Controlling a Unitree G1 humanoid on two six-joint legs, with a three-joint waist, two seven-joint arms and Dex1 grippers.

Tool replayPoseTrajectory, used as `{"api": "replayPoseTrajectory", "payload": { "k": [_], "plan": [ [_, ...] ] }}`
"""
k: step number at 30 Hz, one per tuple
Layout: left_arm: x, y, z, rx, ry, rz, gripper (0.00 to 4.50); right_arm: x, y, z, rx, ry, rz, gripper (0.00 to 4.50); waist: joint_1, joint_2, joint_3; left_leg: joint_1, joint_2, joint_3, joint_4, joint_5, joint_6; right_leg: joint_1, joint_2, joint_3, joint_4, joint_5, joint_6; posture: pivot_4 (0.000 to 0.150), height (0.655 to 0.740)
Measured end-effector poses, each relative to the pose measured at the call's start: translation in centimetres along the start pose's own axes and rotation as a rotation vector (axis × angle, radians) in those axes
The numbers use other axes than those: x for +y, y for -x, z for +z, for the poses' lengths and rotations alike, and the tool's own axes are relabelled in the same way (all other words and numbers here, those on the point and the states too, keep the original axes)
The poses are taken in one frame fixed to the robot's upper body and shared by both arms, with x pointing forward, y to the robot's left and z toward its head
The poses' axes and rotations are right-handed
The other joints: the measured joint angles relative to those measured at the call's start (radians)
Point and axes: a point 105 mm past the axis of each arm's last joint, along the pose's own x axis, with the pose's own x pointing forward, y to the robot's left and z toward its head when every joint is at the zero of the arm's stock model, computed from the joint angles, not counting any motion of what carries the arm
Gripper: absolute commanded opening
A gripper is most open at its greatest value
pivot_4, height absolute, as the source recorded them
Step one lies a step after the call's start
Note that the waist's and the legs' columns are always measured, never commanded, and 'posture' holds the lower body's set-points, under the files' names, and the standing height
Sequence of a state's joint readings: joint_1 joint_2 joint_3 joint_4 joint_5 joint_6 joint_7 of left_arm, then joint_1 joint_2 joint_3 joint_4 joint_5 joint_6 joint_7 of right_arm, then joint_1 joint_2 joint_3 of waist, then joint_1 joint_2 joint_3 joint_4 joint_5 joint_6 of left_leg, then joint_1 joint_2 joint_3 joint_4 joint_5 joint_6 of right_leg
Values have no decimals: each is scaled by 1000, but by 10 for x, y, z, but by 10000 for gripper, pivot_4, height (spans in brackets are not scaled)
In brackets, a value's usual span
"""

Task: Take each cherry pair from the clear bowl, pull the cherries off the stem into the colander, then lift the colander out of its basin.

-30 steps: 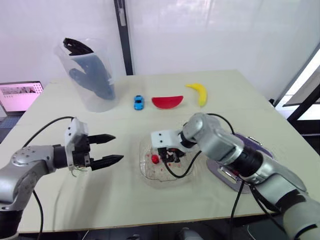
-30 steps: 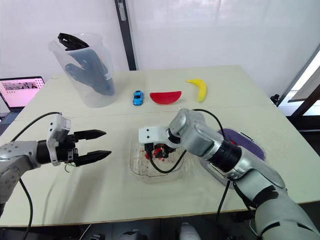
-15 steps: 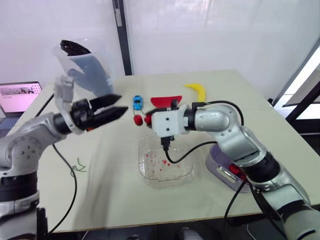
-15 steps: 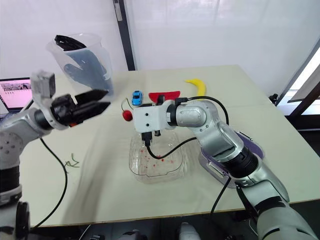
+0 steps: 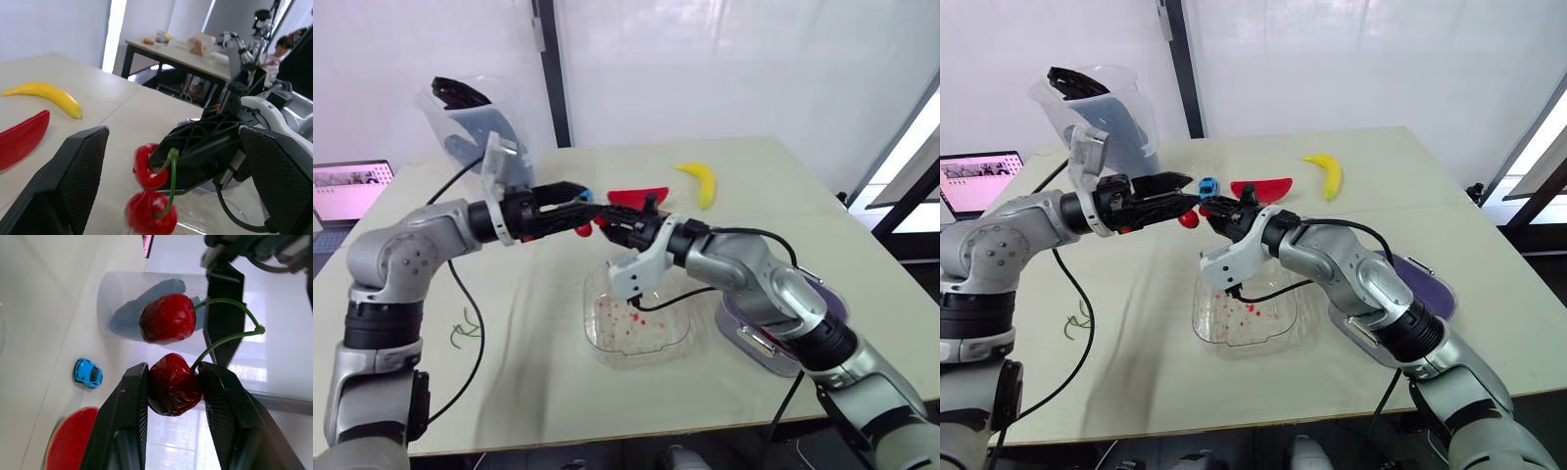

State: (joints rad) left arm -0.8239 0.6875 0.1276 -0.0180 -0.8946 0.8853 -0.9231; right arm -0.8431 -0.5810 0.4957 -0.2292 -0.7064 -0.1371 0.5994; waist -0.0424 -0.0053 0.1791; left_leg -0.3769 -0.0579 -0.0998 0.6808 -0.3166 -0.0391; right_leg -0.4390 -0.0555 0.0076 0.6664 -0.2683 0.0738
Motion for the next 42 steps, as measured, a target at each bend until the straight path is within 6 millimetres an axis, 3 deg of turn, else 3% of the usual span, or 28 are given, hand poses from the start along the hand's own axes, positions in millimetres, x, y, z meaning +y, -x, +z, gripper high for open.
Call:
{"api": "replayPoseTrajectory", "payload": {
  "k": [6, 10, 14, 15, 23, 26, 30, 36, 38, 42],
  "plan": [
    [0, 0, 0, 14, -3, 1, 45000, 1, -1, 3, -13, 21, 12, 16486, 0, 0, 0, 0, 0, 0, 0, 0, 0, 0, 0, 0, 0, 0, 0, 1500, 7400],
    [3, 4, -7, 80, -18, 33, 27055, 1, -1, 3, -17, 24, 15, 15926, 0, 0, 0, 0, 0, 0, 0, 0, 0, 0, 0, 0, 0, 0, 0, 1500, 7400],
    [6, 5, -12, 110, -21, 46, 4282, 1, -1, 5, -27, 29, 16, 15926, 1, 0, 0, 0, 0, 0, 0, 0, 0, 0, 0, 0, 0, 0, 0, 1500, 7400],
    [5, 5, -12, 111, -22, 44, 481, 1, -1, 5, -27, 29, 18, 15926, 1, 0, 0, 0, 0, 0, 0, 0, 0, 0, 0, 0, 0, 0, 0, 1500, 7400],
    [5, 3, -13, 110, -16, 37, 481, 1, 1, 3, -27, -2, 23, 15926, 1, 0, 0, 0, 0, 0, 0, 0, 0, 0, 0, 0, 0, 0, 0, 1500, 7400],
    [4, 3, -13, 109, -16, 34, 0, 4, 3, 4, -41, -69, 31, 25510, 1, 0, 0, 0, 0, 0, 0, 0, 0, 0, 0, 0, 0, 0, 0, 1500, 7400],
    [4, 3, -12, 108, -17, 32, 0, 12, 9, 1, -40, -173, 70, 44591, 1, 0, 0, 0, 0, 0, 0, 0, 0, 0, 0, 0, 0, 0, 0, 1500, 7400],
    [3, 4, -11, 104, -21, 27, 0, 14, 34, -9, -22, -247, 113, 44591, 4, 0, 0, 0, 0, 0, 0, 0, 0, 1, 0, 0, 0, 0, 0, 1500, 7400],
    [1, 3, -11, 102, -27, 17, 0, 11, 42, -12, -25, -351, 111, 44591, 4, 0, 0, 0, 0, 0, 1, 0, 0, 1, 0, 0, 0, 0, 0, 1500, 7400],
    [-3, 1, -8, 88, -47, -22, 0, 3, 63, -21, -24, -750, 96, 44591, 4, 0, 0, 0, 0, 0, 1, 0, 0, 1, 0, 0, 0, 0, 0, 1500, 7400]
  ]
}}
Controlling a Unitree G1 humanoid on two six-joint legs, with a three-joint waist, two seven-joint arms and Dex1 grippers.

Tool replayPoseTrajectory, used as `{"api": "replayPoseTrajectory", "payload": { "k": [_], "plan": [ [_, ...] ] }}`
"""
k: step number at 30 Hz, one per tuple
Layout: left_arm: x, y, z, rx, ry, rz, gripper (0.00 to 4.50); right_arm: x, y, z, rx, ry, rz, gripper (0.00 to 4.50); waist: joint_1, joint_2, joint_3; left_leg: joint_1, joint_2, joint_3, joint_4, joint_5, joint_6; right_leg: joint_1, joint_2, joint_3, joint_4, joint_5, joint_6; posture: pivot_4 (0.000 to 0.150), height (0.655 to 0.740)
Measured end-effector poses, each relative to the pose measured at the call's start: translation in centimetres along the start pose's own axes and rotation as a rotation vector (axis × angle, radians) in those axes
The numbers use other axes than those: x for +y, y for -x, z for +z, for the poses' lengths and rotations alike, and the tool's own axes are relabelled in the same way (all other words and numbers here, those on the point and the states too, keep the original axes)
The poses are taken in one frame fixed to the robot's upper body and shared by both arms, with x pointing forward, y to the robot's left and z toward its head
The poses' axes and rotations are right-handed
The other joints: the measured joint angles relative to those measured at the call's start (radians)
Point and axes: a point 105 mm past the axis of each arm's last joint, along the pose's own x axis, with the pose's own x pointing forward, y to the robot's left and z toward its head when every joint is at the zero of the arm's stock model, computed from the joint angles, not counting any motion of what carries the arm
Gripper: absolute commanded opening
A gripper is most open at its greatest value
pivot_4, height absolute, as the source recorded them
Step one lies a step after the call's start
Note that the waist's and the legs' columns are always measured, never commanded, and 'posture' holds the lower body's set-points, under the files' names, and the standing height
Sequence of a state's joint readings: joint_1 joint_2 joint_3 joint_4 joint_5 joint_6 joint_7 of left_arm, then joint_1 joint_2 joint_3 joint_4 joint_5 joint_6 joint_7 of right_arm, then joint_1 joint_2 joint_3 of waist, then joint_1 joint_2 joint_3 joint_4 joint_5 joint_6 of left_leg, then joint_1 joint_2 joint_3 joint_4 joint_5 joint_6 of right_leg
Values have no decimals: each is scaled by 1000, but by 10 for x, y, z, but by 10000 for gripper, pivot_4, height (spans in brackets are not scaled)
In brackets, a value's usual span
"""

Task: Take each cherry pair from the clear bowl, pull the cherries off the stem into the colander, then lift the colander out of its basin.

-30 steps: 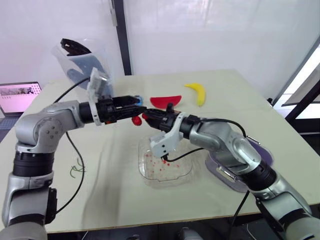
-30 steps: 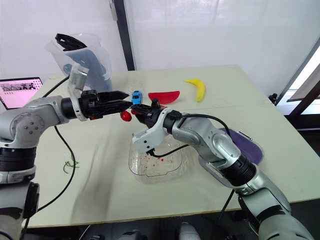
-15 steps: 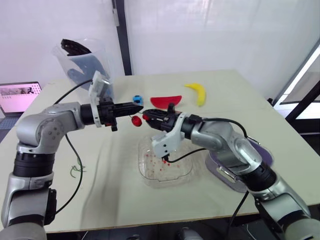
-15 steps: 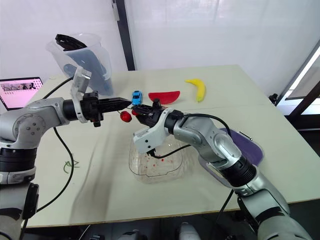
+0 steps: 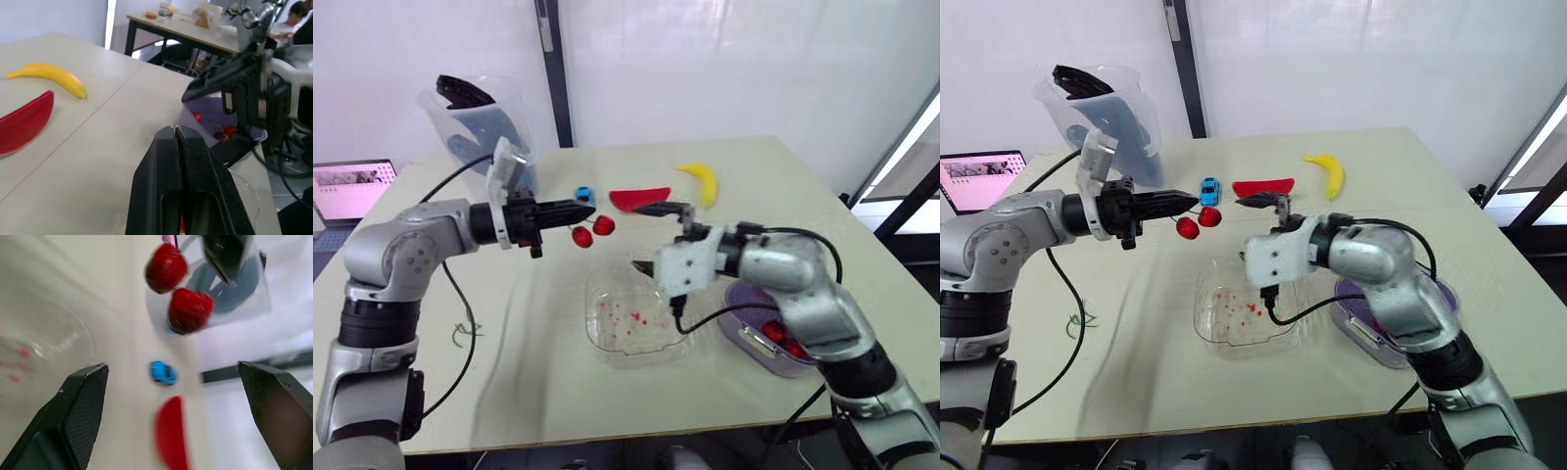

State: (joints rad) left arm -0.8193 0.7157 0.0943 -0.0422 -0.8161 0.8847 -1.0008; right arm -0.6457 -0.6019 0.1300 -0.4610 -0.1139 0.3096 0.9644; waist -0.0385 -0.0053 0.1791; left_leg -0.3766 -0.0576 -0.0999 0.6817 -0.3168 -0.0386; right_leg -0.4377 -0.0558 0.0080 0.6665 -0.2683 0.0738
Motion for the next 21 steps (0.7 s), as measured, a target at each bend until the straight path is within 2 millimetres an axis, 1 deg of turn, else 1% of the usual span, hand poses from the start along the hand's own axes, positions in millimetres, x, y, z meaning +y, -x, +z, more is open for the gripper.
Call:
{"api": "replayPoseTrajectory", "payload": {
  "k": [2, 3, 4, 6, 8, 10, 12, 15, 18, 21],
  "plan": [
    [-4, -2, 1, -7, -9, -23, 0, -9, 8, 3, -53, -247, -46, 44591, -1, 0, 0, 0, 0, 0, 0, 0, 0, 0, 0, 0, 0, 0, 0, 1500, 7400],
    [-6, -3, 2, -9, -14, -35, 0, -8, 11, 7, -93, -367, -34, 44591, -1, 0, 0, 0, 0, 0, 0, 0, 0, 0, 0, 0, 0, 0, 0, 1500, 7400],
    [-7, -3, 2, -11, -17, -42, 0, -7, 13, 10, -116, -448, -4, 44591, -1, 0, 0, 0, 0, 0, -1, 0, 0, 0, 0, 0, 0, 0, 0, 1500, 7400],
    [-8, -4, 1, -17, -21, -55, 0, -4, 14, 19, -151, -639, 122, 44591, -3, 0, 0, 1, 0, 0, 0, 0, 0, 0, 0, 0, 0, 0, 0, 1500, 7400],
    [-12, -6, -3, -17, -18, -76, 0, -8, 12, 22, -133, -677, 158, 44591, -1, 0, 0, 1, 0, 0, 0, 0, 0, 1, 0, 0, 0, 0, 0, 1500, 7400],
    [-13, -6, -4, -17, -14, -82, 0, -11, 11, 16, -106, -699, 148, 44591, 2, 0, 0, 1, 0, 0, -1, 0, 0, 1, 0, 0, 0, 0, 0, 1500, 7400],
    [-13, -7, -4, -19, -14, -85, 0, -10, 7, 13, -98, -745, 166, 44591, 4, 0, 0, 1, 0, 0, -1, 0, 1, 1, -1, 0, 0, 0, 0, 1500, 7400],
    [-15, -10, -5, -29, -8, -96, 0, -5, 1, 18, -108, -747, 210, 44591, 6, 0, 0, 1, 0, 0, 0, 0, 1, 0, -1, 0, 0, 0, 0, 1500, 7400],
    [-15, -11, -5, -30, -11, -99, 0, -1, -4, 18, -103, -749, 228, 44591, 6, 0, 0, 1, 0, 0, 0, 0, 1, 0, -1, 0, 0, 0, 0, 1500, 7400],
    [-17, -13, -5, -35, -12, -110, 0, -3, -14, 17, -102, -773, 232, 44591, 2, 0, 0, 1, 0, 0, 0, 0, 0, 0, -1, 0, 0, 0, 0, 1500, 7400]
  ]
}}
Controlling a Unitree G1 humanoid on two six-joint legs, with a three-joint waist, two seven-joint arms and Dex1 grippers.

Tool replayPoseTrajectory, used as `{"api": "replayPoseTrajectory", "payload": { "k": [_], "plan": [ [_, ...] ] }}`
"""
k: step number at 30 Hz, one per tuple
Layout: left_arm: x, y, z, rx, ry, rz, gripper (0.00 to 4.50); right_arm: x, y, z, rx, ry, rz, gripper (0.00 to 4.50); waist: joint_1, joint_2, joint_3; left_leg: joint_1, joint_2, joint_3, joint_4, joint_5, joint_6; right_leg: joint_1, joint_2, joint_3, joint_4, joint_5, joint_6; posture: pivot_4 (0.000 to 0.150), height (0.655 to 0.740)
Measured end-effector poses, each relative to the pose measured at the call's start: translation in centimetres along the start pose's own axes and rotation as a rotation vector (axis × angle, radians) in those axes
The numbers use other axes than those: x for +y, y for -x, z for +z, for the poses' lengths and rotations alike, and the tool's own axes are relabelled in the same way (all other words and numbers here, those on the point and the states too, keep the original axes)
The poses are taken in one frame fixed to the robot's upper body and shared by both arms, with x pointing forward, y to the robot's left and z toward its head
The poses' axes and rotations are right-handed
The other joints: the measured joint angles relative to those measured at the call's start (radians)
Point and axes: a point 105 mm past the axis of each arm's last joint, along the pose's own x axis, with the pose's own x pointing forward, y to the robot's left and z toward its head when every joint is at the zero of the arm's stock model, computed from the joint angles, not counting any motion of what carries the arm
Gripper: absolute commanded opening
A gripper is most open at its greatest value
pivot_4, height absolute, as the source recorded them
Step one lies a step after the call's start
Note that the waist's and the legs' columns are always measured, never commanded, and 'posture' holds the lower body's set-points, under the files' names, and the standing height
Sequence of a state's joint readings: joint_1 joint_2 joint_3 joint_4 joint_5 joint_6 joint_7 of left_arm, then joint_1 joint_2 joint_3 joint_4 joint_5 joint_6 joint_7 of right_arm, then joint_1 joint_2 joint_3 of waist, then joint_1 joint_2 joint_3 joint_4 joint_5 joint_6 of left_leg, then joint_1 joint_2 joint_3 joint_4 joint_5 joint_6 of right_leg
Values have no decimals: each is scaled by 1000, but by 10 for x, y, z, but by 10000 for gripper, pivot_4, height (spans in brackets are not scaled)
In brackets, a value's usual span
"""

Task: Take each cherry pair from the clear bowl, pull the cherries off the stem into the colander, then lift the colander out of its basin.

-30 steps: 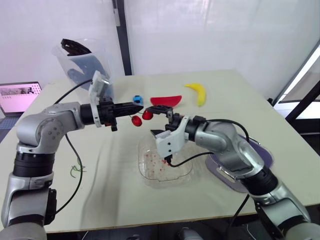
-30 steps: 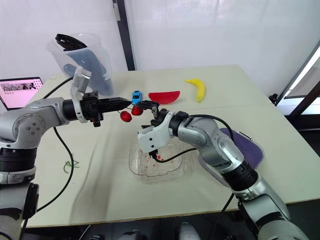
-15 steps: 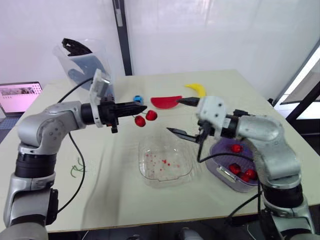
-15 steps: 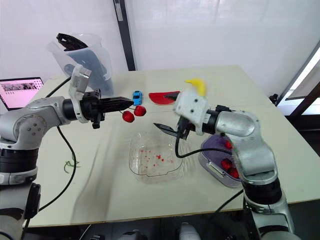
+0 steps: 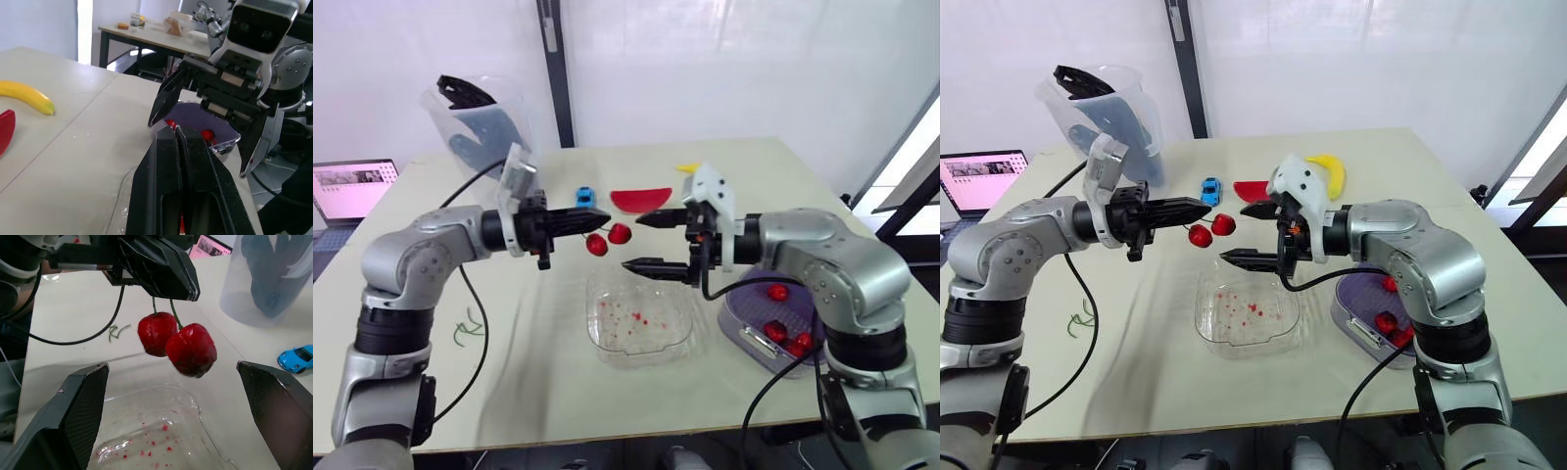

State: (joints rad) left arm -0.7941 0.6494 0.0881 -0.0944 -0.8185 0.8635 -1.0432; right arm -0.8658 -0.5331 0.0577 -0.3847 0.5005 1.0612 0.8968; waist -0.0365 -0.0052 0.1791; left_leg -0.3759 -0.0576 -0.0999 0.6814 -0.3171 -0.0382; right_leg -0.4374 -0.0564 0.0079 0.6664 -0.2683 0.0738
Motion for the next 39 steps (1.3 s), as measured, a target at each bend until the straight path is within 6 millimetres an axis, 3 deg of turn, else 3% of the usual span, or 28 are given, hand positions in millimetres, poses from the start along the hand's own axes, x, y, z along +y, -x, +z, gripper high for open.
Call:
{"api": "replayPoseTrajectory", "payload": {
  "k": [3, 6, 8, 19, 22, 36, 39],
  "plan": [
    [-2, -2, 0, 3, -2, -10, 0, -4, -4, 1, -1, -9, 0, 44591, 0, 0, 0, 0, 0, 0, 0, 0, 0, 0, 0, 0, 0, 0, 0, 1500, 7400],
    [-2, -3, 0, 2, -4, -12, 0, -7, -9, -1, 2, -18, 7, 36774, 0, 0, 0, 0, 0, 0, 0, 0, 0, 0, 0, 0, 0, 0, 0, 1500, 7400],
    [-2, -4, 0, 0, -4, -16, 0, -6, -12, 0, 1, -20, 22, 27798, -1, 0, 0, 0, 0, 0, 0, 0, 0, 0, 0, 0, 0, 0, 0, 1500, 7400],
    [-4, -5, 1, -1, -11, -23, 0, -3, -13, 2, -11, -18, 43, 27798, -1, 0, 0, 0, 0, 0, 0, 0, 0, 0, 0, 0, 0, 0, 0, 1500, 7400],
    [-4, -6, 1, -4, -10, -26, 0, -2, -15, 2, -7, -15, 47, 20423, -1, 0, 0, 0, 0, 0, 0, 0, 0, 0, 0, 0, 0, 0, 0, 1500, 7400],
    [-4, -6, 1, -5, -10, -26, 0, -3, -16, 0, 0, -1, 42, 20423, -1, 0, 0, 0, 0, 0, 0, 0, 0, 0, 0, 0, 0, 0, 0, 1500, 7400],
    [-4, -6, 1, -6, -10, -26, 0, -3, -16, -1, 2, -10, 45, 13190, -1, 0, 0, 0, 0, 0, 0, 0, 0, 0, 0, 0, 0, 0, 0, 1500, 7400]
  ]
}}
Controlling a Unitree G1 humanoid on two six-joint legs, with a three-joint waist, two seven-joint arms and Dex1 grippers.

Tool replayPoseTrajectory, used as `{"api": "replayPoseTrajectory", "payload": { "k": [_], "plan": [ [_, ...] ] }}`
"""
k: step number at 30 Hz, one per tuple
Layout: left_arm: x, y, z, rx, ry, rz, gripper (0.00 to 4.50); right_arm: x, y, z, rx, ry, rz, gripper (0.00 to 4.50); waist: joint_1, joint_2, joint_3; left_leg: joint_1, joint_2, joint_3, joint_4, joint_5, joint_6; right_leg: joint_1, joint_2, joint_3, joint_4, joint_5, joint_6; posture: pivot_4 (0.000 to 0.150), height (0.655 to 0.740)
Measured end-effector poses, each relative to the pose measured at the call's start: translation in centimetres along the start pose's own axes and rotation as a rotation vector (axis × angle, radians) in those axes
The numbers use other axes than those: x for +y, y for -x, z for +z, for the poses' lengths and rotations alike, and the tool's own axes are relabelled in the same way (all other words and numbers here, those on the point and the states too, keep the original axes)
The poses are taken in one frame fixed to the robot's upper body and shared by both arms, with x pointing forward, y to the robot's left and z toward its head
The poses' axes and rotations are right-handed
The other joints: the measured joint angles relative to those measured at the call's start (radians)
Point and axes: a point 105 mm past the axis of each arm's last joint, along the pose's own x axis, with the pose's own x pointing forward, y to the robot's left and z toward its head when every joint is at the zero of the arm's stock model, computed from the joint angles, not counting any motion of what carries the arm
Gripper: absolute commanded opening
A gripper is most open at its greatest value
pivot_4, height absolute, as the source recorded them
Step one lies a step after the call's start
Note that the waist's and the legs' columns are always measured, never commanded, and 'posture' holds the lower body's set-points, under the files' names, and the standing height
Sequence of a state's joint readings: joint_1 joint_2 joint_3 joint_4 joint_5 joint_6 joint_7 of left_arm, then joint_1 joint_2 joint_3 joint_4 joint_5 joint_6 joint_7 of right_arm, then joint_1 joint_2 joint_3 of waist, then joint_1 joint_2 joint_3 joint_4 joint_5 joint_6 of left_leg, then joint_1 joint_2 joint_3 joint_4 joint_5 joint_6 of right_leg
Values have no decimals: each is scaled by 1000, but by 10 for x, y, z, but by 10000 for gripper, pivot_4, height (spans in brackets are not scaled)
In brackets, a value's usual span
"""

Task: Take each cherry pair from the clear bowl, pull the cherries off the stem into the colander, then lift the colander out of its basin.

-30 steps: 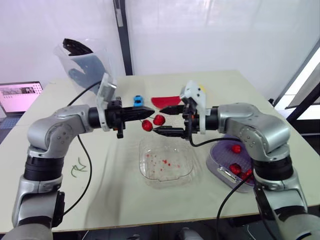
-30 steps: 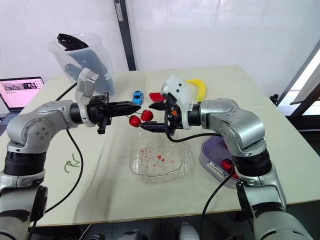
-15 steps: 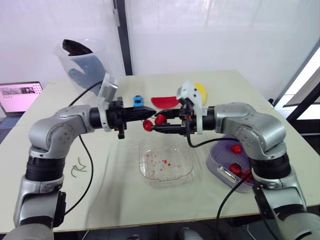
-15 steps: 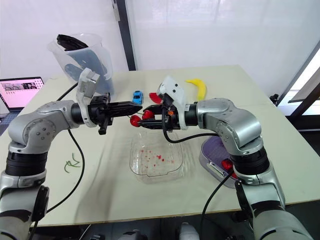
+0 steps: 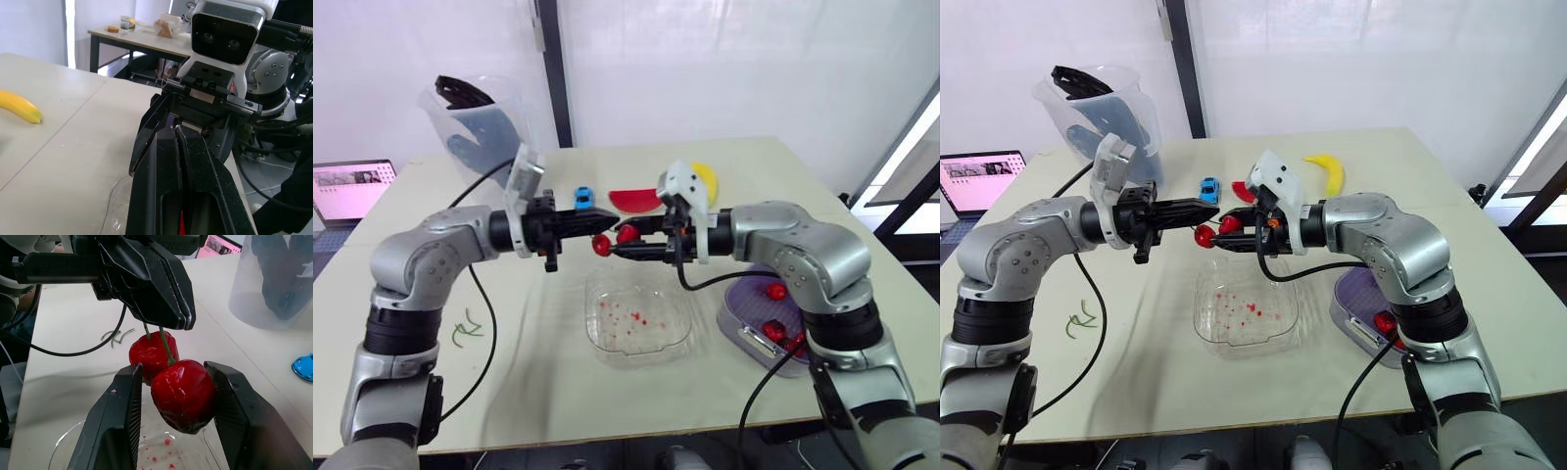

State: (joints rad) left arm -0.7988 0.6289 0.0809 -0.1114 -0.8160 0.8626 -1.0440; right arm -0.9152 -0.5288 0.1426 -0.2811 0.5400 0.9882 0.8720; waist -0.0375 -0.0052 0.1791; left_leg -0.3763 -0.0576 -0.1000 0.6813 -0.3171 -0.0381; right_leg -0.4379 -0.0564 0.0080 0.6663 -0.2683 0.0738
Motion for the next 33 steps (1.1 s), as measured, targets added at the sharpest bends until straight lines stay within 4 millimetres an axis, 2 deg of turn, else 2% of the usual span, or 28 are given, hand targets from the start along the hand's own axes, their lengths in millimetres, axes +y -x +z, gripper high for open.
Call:
{"api": "replayPoseTrajectory", "payload": {
  "k": [18, 21, 26, 30, 33],
  "plan": [
    [0, 0, 0, -1, -1, 0, 0, 1, 2, -1, 8, -6, 5, 13190, 0, 0, 0, 0, 0, 0, 0, 0, 0, 0, 0, 0, 0, 0, 0, 1500, 7400],
    [0, 0, 0, -2, -3, 0, 0, 2, 2, -1, 6, -12, 13, 5746, 0, 0, 0, 0, 0, 0, 0, 0, 0, 0, 0, 0, 0, 0, 0, 1500, 7400],
    [0, -1, -1, 1, -3, -5, 0, 2, 4, -1, 13, -3, 10, 5746, 1, 0, 0, 0, 0, 0, 0, 0, 0, 0, 0, 0, 0, 0, 0, 1500, 7400],
    [-2, -4, -5, 15, 5, -21, 0, 4, 10, -7, 39, 0, 4, 5746, 2, 0, 0, 0, 0, 0, 0, 0, 0, 0, 0, 0, 0, 0, 0, 1500, 7400],
    [-1, -3, -3, 8, -4, -20, 0, 2, 22, -25, 102, -42, -18, 5746, 6, 0, 0, 0, 0, 0, 0, 0, 0, 0, 0, 0, 0, 0, 0, 1500, 7400]
  ]
}}
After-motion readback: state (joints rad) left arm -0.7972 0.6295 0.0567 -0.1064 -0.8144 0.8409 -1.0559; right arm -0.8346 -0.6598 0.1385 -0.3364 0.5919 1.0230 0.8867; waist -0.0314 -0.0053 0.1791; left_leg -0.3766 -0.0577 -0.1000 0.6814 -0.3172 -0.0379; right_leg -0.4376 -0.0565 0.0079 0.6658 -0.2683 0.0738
